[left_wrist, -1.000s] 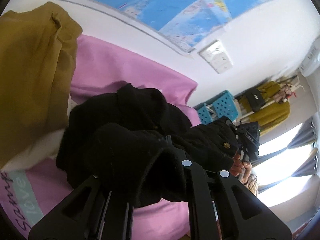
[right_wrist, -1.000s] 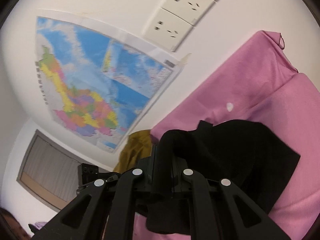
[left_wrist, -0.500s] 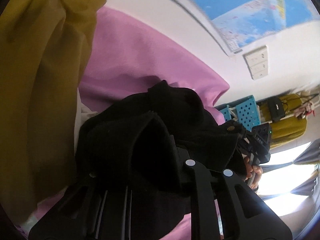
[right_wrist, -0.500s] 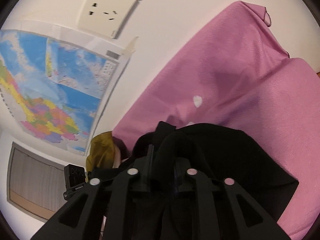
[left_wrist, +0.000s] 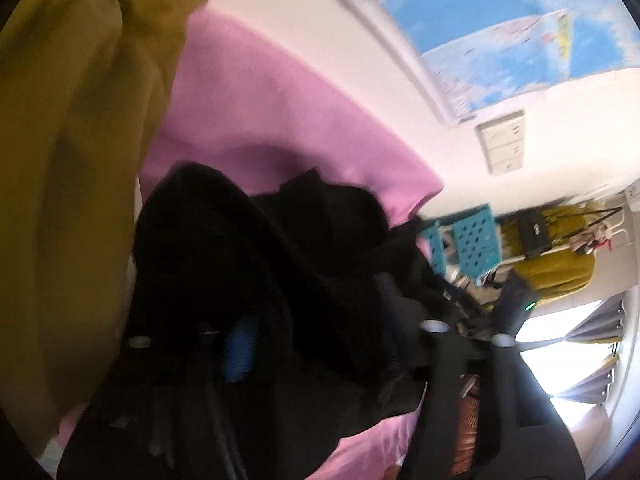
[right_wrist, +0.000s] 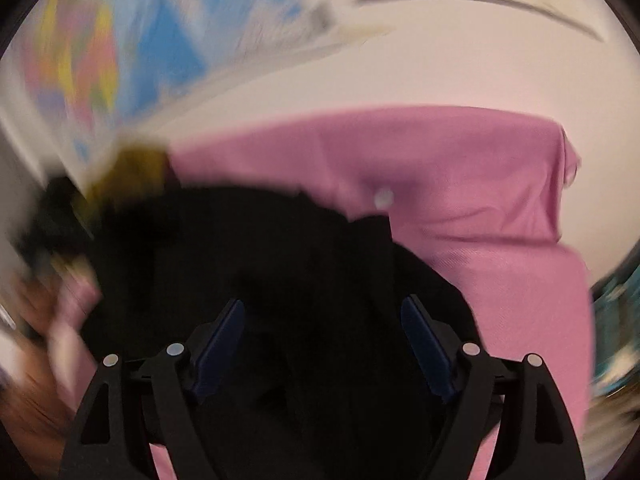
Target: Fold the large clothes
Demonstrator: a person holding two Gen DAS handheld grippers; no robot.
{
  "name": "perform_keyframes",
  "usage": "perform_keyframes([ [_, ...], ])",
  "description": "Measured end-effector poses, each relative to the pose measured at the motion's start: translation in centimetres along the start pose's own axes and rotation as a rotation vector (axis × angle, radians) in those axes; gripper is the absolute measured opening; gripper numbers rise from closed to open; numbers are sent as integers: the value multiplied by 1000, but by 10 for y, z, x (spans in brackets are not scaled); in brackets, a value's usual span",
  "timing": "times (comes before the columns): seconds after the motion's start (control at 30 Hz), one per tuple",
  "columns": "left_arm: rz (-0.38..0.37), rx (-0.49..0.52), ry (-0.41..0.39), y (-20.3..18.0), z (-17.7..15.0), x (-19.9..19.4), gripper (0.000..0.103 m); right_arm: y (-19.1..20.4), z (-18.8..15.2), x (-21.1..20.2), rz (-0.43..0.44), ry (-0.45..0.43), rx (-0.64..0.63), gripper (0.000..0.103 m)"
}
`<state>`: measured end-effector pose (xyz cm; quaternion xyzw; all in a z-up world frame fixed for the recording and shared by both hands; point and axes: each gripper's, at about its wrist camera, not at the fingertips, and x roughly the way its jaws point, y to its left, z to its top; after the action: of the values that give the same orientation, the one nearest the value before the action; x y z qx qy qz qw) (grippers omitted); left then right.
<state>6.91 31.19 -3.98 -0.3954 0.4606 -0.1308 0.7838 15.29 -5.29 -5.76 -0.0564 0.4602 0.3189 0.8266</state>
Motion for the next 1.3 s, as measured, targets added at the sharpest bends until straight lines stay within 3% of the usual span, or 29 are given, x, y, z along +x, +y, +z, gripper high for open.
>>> perform_keyframes([
  [0.03, -17, 14, -23, -4, -2, -7, 70, 3, -3, 5, -40, 21, -35, 39],
  [0.1, -45, 31, -41, -10, -4, -15, 76, -5, -10, 5, -17, 45, -30, 14],
  [0.13, -39, 50, -56, -14, -8, -20, 78, -14, -13, -4, 8, 17, -5, 12],
  [0.3, 53, 208, -37, -40, -28, -14, 78, -65, -15, -65, 167, -180, 137, 10],
  [0.37, 68, 269, 9, -49, -39, 1, 79, -78, -15, -60, 129, -178, 183, 19],
  [0.43, 67, 312, 58, -56, -48, 17, 84, -76, -21, -35, 70, -54, 142, 39],
  [0.47, 79, 337, 94, -59, -54, 28, 85, -73, -26, -28, -18, -27, 129, 42],
  [0.5, 102, 353, 117, -62, -59, 39, 85, -72, -34, -28, -78, -25, 130, 52],
  [0.53, 121, 365, 135, -64, -62, 48, 85, -71, -43, -34, -59, -44, 145, 69],
  [0.57, 138, 369, 141, -66, -64, 53, 84, -71, -56, -48, -34, -98, 173, 75],
  [0.67, 168, 382, 131, -68, -64, 63, 82, -55, -100, -90, -58, -222, 160, 80],
  [0.77, 181, 387, 121, -69, -60, 64, 81, -25, -142, -102, -70, -236, 124, 80],
  [0.8, 181, 383, 120, -68, -60, 63, 81, -18, -153, -100, -81, -228, 121, 78],
  [0.87, 180, 377, 117, -69, -62, 64, 81, -9, -170, -91, -104, -213, 145, 65],
  [0.9, 182, 373, 116, -68, -62, 64, 82, -10, -175, -84, -97, -212, 166, 51],
  [1.0, 182, 358, 114, -67, -67, 65, 82, -10, -181, -66, -133, -230, 175, 46],
  [1.2, 187, 350, 109, -59, -68, 58, 82, -4, -176, -77, -222, -245, 54, 21],
  [1.23, 188, 346, 106, -58, -67, 57, 82, -7, -173, -84, -253, -257, 47, 5],
  [1.3, 190, 342, 104, -55, -67, 57, 81, -18, -170, -97, -482, -286, 44, 0],
])
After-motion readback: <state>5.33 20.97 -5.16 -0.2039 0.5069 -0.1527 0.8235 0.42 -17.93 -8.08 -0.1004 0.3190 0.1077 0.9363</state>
